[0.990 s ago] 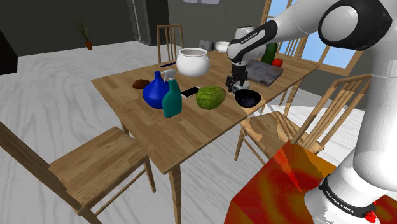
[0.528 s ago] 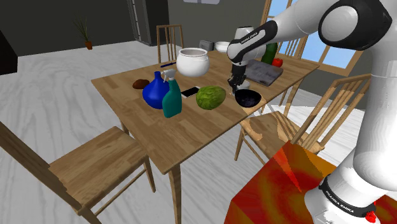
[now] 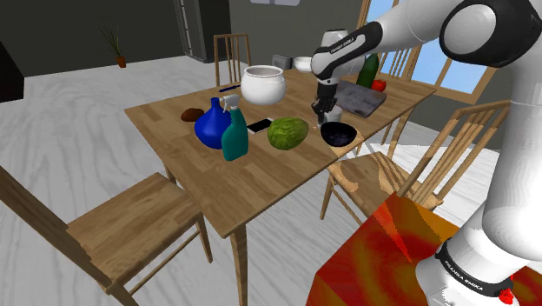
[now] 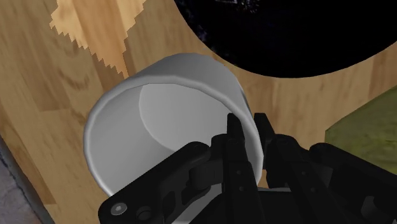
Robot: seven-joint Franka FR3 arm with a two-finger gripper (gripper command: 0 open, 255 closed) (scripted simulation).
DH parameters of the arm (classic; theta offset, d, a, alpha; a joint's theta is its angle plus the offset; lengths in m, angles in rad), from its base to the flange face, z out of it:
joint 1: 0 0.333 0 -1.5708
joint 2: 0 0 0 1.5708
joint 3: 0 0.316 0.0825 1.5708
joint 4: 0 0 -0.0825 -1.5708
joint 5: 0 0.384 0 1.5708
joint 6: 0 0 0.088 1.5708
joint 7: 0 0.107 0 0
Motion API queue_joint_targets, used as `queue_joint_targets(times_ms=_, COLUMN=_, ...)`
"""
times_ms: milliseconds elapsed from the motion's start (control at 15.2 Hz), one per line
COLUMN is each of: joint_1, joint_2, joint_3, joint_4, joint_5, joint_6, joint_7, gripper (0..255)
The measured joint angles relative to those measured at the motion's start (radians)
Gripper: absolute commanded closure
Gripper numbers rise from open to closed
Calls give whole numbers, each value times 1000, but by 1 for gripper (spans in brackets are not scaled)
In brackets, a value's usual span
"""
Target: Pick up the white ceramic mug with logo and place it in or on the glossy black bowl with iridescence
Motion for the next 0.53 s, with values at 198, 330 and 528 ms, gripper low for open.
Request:
queue_joint_targets(times_ms=198, joint_1=2, joint_2=-18, joint_3=-2, joint_4=18, joint_5=-4, joint_6=-36, joint_7=2, gripper=255)
queue_joint_targets(times_ms=330, joint_1=2, joint_2=-29, joint_3=-3, joint_4=29, joint_5=-6, joint_6=-57, joint_7=2, gripper=255)
queue_joint_targets(times_ms=528, joint_1=3, joint_2=-43, joint_3=-4, joint_4=51, joint_5=-10, joint_6=-94, joint_7=3, gripper=255)
